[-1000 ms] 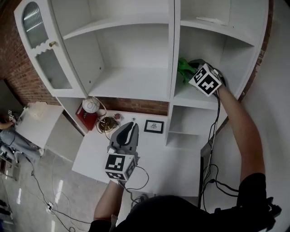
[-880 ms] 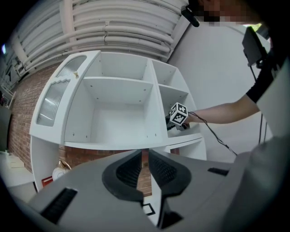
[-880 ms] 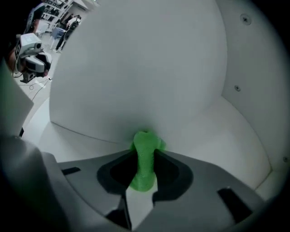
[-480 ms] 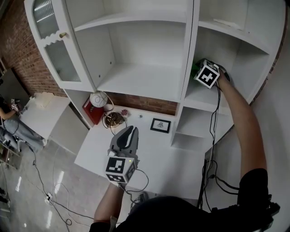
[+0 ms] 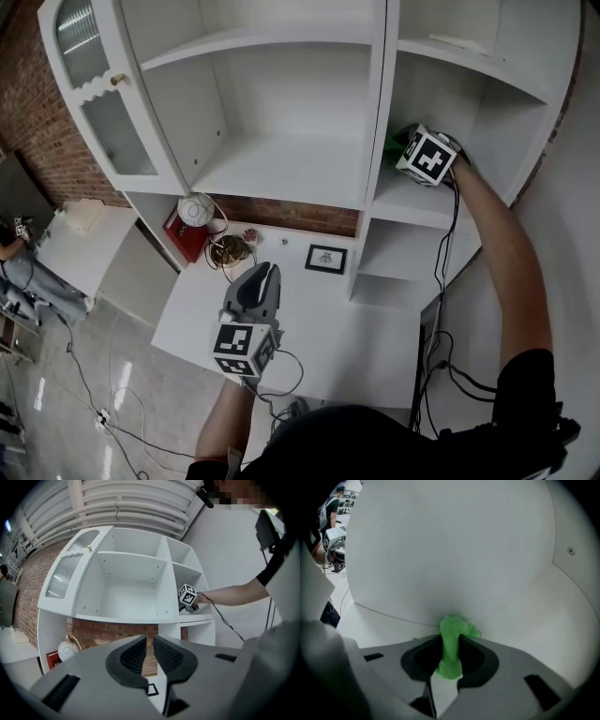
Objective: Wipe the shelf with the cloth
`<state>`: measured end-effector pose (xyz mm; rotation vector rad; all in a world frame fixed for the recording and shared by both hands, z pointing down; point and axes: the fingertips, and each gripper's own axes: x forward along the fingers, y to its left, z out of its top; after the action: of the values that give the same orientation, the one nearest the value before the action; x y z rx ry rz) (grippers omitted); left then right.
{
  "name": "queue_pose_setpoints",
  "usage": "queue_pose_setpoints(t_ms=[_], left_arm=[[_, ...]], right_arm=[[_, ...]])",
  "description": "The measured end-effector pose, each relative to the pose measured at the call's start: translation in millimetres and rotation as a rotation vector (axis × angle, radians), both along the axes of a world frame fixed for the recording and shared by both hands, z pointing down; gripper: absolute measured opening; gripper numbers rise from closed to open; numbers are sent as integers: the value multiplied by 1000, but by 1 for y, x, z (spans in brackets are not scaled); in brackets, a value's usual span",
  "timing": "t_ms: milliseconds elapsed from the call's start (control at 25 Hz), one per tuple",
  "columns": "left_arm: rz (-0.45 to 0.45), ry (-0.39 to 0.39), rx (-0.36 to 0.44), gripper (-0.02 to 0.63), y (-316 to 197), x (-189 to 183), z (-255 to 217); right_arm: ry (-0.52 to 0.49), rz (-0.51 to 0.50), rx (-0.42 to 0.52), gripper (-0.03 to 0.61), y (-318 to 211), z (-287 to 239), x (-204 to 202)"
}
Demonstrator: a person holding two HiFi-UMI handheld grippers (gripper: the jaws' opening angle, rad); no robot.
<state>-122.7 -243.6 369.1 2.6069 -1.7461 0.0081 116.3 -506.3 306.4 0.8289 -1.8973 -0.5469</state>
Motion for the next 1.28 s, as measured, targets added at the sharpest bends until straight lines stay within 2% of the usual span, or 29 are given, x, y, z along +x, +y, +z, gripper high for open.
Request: queue_pose_setpoints(t_ms=[840,1080,1280], left_arm=[[281,7,-18,46,-14,108,12],[346,11,-24,46,-11,133,14],[346,14,-28,47,-12,133,16]], right_arm=[[52,-203,2,89,160,4,-25],[57,-292,-47,91,204,11,-30],[0,-251,34,91,198,-19,-14]])
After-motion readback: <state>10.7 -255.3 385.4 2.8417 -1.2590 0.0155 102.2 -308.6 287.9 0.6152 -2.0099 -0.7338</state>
